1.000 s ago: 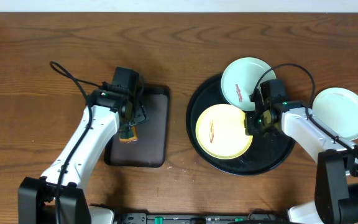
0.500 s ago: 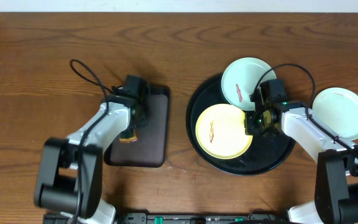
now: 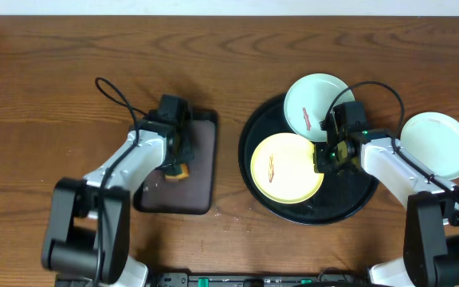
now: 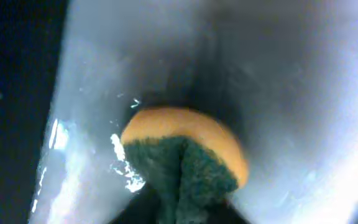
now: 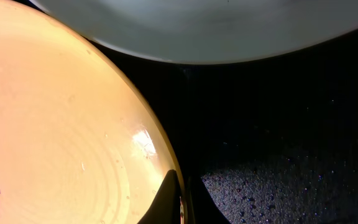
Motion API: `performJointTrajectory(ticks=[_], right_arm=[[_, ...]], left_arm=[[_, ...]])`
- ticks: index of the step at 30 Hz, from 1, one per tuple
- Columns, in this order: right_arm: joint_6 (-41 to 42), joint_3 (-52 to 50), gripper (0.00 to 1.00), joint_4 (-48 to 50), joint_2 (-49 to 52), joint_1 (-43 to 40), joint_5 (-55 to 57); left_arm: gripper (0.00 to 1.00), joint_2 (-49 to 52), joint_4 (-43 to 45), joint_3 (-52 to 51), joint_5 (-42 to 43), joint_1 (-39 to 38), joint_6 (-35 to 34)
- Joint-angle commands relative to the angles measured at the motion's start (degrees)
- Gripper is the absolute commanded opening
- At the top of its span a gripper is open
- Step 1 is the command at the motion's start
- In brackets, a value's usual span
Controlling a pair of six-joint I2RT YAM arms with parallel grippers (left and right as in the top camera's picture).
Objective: Clean dirty plates on tray and stack at the side
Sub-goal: 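Grasp the sponge again with the left gripper and lift it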
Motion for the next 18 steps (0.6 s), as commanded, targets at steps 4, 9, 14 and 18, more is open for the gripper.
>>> performJointTrajectory(ticks=[4, 9, 14, 18], right_arm=[[1.5, 0.0, 0.01, 0.3, 0.4, 0.4, 2.4], [1.5, 0.0, 0.01, 0.4, 0.4, 0.4, 2.4], [1.5, 0.0, 0.01, 0.4, 0.4, 0.4, 2.4], [1.5, 0.0, 0.01, 0.4, 0.4, 0.4, 2.4]], left_arm=[[0.52, -5.3, -6.3, 0.6, 2.3, -0.1, 0.6], [0.51, -3.4, -6.1, -3.3, 2.4, -0.1, -3.0], [0.33, -0.9, -0.6, -8.3, 7.5, -0.2, -4.5], [0.07, -0.6, 0.4, -8.6, 7.3, -0.1, -4.0]])
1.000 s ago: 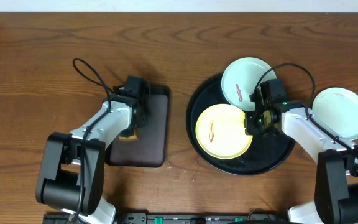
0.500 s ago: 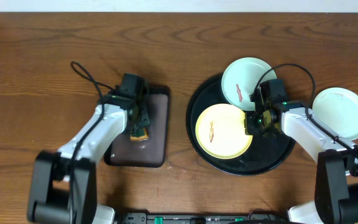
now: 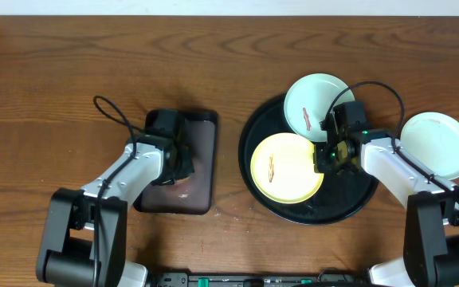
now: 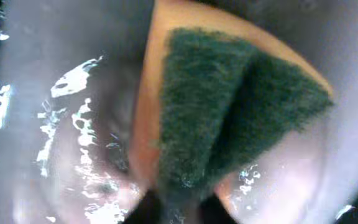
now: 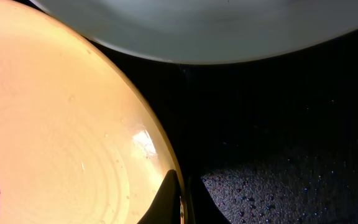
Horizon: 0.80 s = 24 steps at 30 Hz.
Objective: Clean dirty plates on tray and stack at the side
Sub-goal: 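Grasp the sponge again with the left gripper and lift it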
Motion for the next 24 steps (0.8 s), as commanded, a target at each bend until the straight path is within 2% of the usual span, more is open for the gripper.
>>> performJointTrajectory(ticks=[1, 6, 8, 9, 10, 14, 20, 21, 24], right_arm=[[1.5, 0.0, 0.01, 0.4, 0.4, 0.4, 2.4], [1.5, 0.0, 0.01, 0.4, 0.4, 0.4, 2.4], [1.5, 0.0, 0.01, 0.4, 0.4, 0.4, 2.4], [1.5, 0.0, 0.01, 0.4, 0.4, 0.4, 2.4], [1.5, 0.0, 0.01, 0.4, 0.4, 0.4, 2.4], [1.5, 0.0, 0.01, 0.4, 0.4, 0.4, 2.4], [1.5, 0.0, 0.01, 0.7, 0.4, 0.4, 2.4], [1.5, 0.0, 0.01, 0.8, 0.4, 0.4, 2.4], [1.5, 0.0, 0.01, 0.7, 0.4, 0.4, 2.4]], left_arm=[[0.07, 1.6, -0.1, -1.5, 1.6, 0.0, 0.7], [0.08, -0.4, -3.7, 3.2, 0.9, -0.1, 2.6], [0.17, -1.2, -4.2, 4.9, 0.8, -0.1, 4.4], [0.28, -1.4, -4.1, 5.4, 0.6, -0.1, 4.9], [0.34, -1.6, -3.6, 5.6, -0.2, -0.1, 4.9], [0.41, -0.8, -2.8, 5.5, -5.0, -0.1, 4.9], [0.41, 2.7, 4.9, 2.5, -6.3, -0.1, 4.9], [0.37, 3.7, 5.6, 2.4, -6.3, -0.1, 4.9], [0.15, 5.6, 5.9, 2.4, -6.3, -0.1, 4.9]])
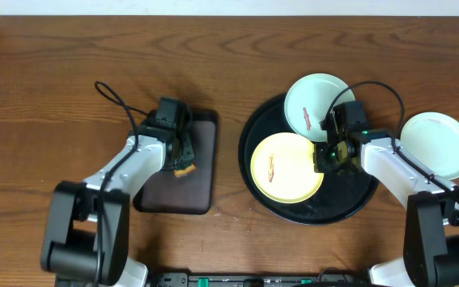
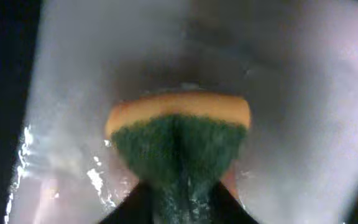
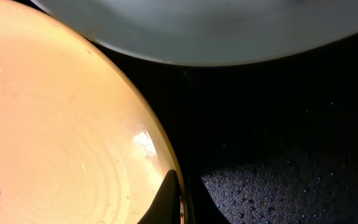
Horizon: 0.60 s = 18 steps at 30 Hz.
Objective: Clean dirty plates on tray and stack at the side
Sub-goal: 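Grasp the sponge again with the left gripper and lift it, then scrub the yellow plate with the sponge in the left gripper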
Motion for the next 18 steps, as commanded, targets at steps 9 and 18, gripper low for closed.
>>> performJointTrajectory(ticks=[9, 18], right_arm=[[1.4, 0.0, 0.01, 0.5, 0.4, 0.4, 2.4], [1.2, 0.0, 0.01, 0.7, 0.4, 0.5, 2.0]], left_arm=[[0.07, -1.8, -9.5, 5.2, 1.7, -0.1, 1.1], [0.08, -8.2, -15.8, 18.3, 18.0, -4.2, 0.1]])
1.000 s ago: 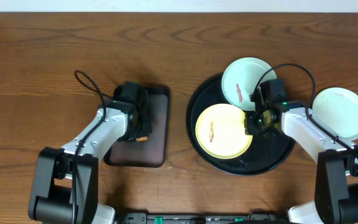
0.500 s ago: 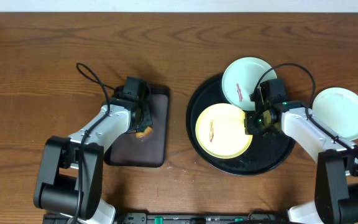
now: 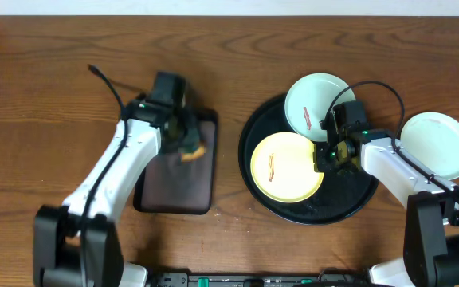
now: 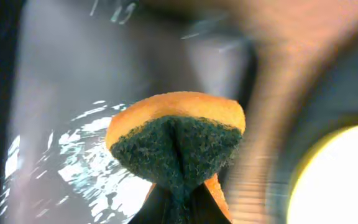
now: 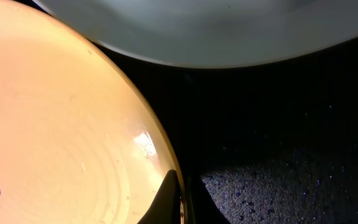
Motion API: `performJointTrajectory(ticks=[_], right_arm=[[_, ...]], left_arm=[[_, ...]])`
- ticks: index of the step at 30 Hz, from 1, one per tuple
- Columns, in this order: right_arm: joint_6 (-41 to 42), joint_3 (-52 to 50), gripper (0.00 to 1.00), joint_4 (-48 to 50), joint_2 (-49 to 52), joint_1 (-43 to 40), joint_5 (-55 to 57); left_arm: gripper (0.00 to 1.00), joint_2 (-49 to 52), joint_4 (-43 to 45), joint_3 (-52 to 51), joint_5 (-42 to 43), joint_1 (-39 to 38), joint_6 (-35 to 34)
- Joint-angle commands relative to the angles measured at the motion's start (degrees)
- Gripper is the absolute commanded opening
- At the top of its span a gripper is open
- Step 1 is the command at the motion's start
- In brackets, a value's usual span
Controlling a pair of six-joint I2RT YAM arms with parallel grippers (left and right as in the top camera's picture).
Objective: Clean dirty plates on tray and stack at the side
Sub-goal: 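Scrub the yellow plate with the sponge in the left gripper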
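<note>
A yellow plate (image 3: 285, 167) with a red smear lies in the round black tray (image 3: 349, 203). My right gripper (image 3: 325, 154) is shut on its right rim (image 5: 166, 155), one finger on each side. A pale green plate (image 3: 313, 100) with a red smear leans on the tray's far edge. A clean pale plate (image 3: 437, 143) sits on the table to the right. My left gripper (image 3: 188, 143) is shut on an orange sponge with a green scouring pad (image 4: 176, 140), lifted over the right edge of the dark rectangular tray (image 3: 178, 191).
The dark rectangular tray holds a wet film (image 4: 73, 149). A black cable (image 3: 106, 84) loops off the left arm over the wooden table (image 3: 54, 48). The right arm's cable (image 3: 381, 88) arches over the black tray.
My left gripper rose and shifted right with the sponge, from the wet tray's surface to its right edge; the yellow plate now shows in its view. The right gripper has not moved.
My left gripper held the sponge on the wet rectangular tray, pressed it lower left, then moved it back up the tray, and now holds it lifted toward the black tray. All along my right gripper stayed shut on the yellow plate's rim.
</note>
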Motion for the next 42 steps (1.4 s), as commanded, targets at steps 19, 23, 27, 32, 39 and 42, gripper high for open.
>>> performJointTrajectory(ticks=[19, 23, 27, 32, 39, 42], right_arm=[[1.2, 0.0, 0.01, -0.3, 0.4, 0.6, 1.9], [1.2, 0.0, 0.01, -0.4, 0.4, 0.6, 1.5], [1.2, 0.0, 0.01, -0.8, 0.4, 0.5, 0.7], [1.2, 0.0, 0.01, -1.9, 0.4, 0.5, 0.7], [1.2, 0.0, 0.01, -1.8, 0.4, 0.5, 0.7], [1.2, 0.0, 0.01, -1.8, 0.4, 0.5, 0.7]], left_arm=[[0.07, 20.1, 29.9, 1.1, 9.2, -27.8, -19.5], [0.07, 24.0, 29.1, 1.2, 9.3, -27.5, -18.6], [0.08, 24.9, 21.4, 1.2, -1.1, -25.6, -18.3], [0.07, 24.9, 15.8, 1.7, -8.6, -23.1, -18.4], [0.08, 24.9, 15.4, 1.7, -5.4, -23.0, -28.3], [0.07, 25.2, 18.8, 1.7, 1.8, -23.8, -30.4]])
